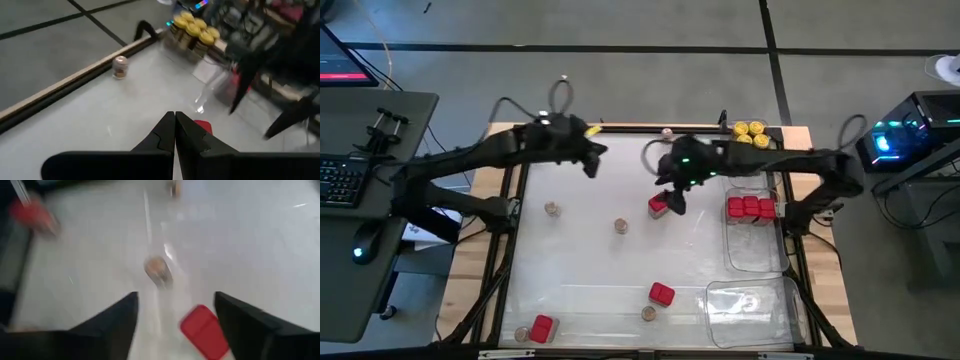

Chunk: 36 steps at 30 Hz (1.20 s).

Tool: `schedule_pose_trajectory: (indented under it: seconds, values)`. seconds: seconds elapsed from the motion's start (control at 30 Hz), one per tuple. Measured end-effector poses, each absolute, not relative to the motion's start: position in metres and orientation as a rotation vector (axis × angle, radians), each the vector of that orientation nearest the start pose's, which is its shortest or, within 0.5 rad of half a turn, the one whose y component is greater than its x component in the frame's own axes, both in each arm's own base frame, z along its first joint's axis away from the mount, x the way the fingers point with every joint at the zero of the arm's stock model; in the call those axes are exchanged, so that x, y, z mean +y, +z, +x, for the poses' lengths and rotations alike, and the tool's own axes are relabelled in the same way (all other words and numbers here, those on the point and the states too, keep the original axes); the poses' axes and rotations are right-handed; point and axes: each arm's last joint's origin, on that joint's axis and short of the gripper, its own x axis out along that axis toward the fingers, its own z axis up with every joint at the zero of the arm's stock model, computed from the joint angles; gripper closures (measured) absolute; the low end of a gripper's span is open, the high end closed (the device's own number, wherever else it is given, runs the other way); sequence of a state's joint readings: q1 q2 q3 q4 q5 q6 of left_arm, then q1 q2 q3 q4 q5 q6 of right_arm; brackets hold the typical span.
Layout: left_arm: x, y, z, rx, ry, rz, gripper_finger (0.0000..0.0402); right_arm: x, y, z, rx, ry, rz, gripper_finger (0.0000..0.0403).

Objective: Sort spices by type
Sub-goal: Put the red seasoning can into the middle transparent bin

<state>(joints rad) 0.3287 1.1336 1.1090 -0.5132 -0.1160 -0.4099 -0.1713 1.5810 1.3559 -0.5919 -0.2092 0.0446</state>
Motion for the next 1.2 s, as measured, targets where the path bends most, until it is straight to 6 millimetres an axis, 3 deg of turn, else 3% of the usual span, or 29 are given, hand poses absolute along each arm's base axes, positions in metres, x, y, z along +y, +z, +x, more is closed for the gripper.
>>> schedule_pose_trajectory:
  seconds: [0.17, 0.27, 0.47, 0.87, 1.2]
  values:
    - [0.069, 0.350, 0.195, 0.373, 0.557, -0.531, 0.0401, -0.061, 0.281, 0.369, 1.035, 0.140, -0.017, 0.0064]
    - [0.064, 0.349, 0.185, 0.344, 0.549, -0.555, 0.0401, -0.065, 0.272, 0.386, 1.150, 0.229, -0.106, 0.0055]
    - [0.061, 0.342, 0.180, 0.354, 0.546, -0.572, 0.0401, -0.071, 0.263, 0.413, 1.221, 0.323, -0.229, 0.0055]
    - [0.063, 0.341, 0.180, 0.381, 0.538, -0.473, 0.0401, -0.066, 0.236, 0.407, 1.400, 0.349, -0.305, 0.0055]
    - [0.069, 0.341, 0.177, 0.397, 0.541, -0.405, 0.0401, -0.053, 0.206, 0.407, 1.419, 0.315, -0.342, 0.0055]
